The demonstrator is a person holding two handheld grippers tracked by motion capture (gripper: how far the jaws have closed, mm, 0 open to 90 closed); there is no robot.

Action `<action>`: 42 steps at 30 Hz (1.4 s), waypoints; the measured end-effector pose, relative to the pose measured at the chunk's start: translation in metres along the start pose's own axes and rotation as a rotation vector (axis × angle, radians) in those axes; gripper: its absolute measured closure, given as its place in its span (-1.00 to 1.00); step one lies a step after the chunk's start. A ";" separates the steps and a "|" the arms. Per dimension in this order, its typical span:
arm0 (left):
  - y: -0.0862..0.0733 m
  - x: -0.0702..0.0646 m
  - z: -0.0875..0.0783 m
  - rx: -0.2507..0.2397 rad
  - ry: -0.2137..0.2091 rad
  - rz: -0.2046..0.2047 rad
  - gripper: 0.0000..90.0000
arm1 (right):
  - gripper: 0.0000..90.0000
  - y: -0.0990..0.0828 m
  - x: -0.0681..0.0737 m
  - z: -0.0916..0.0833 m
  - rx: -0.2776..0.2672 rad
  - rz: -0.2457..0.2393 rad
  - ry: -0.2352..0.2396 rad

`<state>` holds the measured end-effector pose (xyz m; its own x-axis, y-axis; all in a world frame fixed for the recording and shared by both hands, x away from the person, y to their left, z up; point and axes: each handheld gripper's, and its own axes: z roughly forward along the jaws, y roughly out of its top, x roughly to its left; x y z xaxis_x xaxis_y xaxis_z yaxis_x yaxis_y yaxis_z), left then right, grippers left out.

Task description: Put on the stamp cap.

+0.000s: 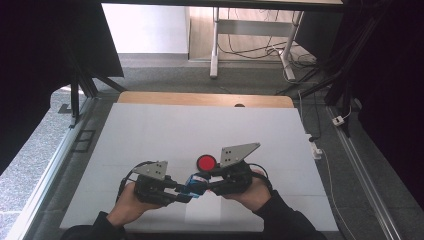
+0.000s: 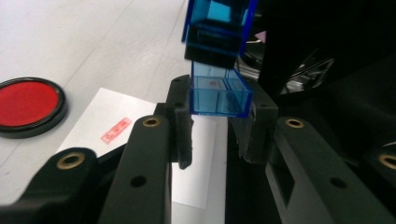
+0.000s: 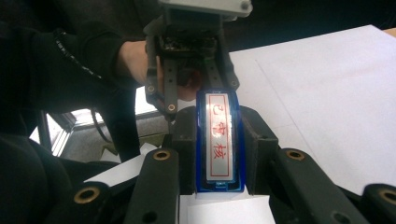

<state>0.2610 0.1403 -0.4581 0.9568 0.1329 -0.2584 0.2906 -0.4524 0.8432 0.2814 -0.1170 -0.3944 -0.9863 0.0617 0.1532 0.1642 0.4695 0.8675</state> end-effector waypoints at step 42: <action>0.002 -0.001 0.005 0.002 -0.005 0.060 0.16 | 0.56 -0.003 -0.001 0.004 -0.008 0.014 0.053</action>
<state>0.2603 0.1346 -0.4583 0.9724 0.1011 -0.2102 0.2331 -0.4607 0.8564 0.2816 -0.1152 -0.3989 -0.9815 0.0211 0.1904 0.1785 0.4617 0.8689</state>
